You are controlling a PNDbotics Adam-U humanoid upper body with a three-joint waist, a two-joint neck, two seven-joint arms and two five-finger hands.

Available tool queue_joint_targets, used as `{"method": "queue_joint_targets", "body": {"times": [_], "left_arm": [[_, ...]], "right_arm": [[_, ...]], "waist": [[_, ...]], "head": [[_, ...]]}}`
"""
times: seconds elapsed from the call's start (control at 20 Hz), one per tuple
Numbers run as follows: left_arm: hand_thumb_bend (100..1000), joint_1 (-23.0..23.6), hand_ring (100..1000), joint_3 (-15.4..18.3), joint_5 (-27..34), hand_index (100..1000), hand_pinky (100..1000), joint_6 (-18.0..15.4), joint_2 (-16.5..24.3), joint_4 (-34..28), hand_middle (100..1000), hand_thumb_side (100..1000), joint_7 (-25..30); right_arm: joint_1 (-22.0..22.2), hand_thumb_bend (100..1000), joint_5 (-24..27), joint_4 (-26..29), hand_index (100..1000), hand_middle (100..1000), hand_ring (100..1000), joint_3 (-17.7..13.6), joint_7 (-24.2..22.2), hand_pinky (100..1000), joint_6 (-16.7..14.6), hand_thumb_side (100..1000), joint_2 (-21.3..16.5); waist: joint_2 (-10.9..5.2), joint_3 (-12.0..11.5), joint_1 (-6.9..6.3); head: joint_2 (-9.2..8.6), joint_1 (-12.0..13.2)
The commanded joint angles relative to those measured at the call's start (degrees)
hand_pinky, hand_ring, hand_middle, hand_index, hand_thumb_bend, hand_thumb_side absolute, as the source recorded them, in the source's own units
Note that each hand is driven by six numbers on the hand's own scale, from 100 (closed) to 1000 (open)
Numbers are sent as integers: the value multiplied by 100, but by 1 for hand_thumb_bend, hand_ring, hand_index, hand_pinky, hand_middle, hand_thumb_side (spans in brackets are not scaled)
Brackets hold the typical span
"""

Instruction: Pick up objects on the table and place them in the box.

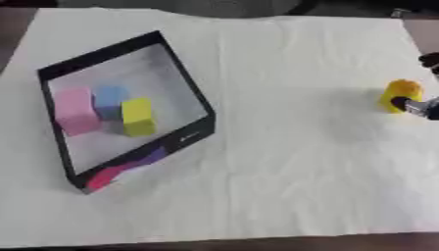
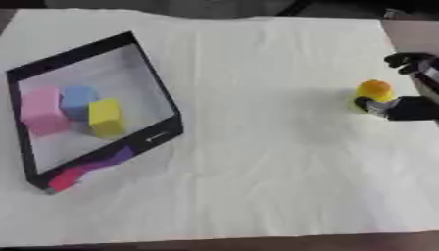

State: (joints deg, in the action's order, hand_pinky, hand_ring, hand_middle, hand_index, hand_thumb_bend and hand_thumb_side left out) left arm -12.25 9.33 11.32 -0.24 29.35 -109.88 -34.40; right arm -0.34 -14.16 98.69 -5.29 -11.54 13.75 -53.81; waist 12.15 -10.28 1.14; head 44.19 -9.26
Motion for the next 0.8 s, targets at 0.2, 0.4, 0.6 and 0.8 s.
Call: {"method": "queue_joint_targets", "body": {"times": [0.2, 0.4, 0.6, 0.8], "left_arm": [[283, -77, 658, 17, 22, 818, 701, -7, 84, -55, 750, 511, 23], [282, -70, 657, 14, 31, 818, 700, -4, 67, -49, 753, 514, 23], [281, -70, 657, 13, 38, 818, 700, -4, 56, -45, 754, 514, 24], [280, -78, 657, 10, 42, 817, 700, -5, 46, -46, 754, 515, 29]], "right_arm": [[-219, 518, 119, -332, 917, 849, 872, 0, -109, 896, -32, 459, -263], [-368, 519, 213, -593, 917, 845, 869, 46, -66, 895, -10, 458, -240], [-489, 515, 272, -753, 916, 842, 866, 107, -57, 893, -17, 454, -217], [-553, 509, 182, -883, 915, 841, 866, 166, -90, 891, -7, 455, -225]], "waist": [[18, -29, -79], [28, -52, -88], [41, -69, -99], [55, -80, -104]], "head": [[-8, -44], [-8, -78], [-8, -89], [-8, -95]]}}
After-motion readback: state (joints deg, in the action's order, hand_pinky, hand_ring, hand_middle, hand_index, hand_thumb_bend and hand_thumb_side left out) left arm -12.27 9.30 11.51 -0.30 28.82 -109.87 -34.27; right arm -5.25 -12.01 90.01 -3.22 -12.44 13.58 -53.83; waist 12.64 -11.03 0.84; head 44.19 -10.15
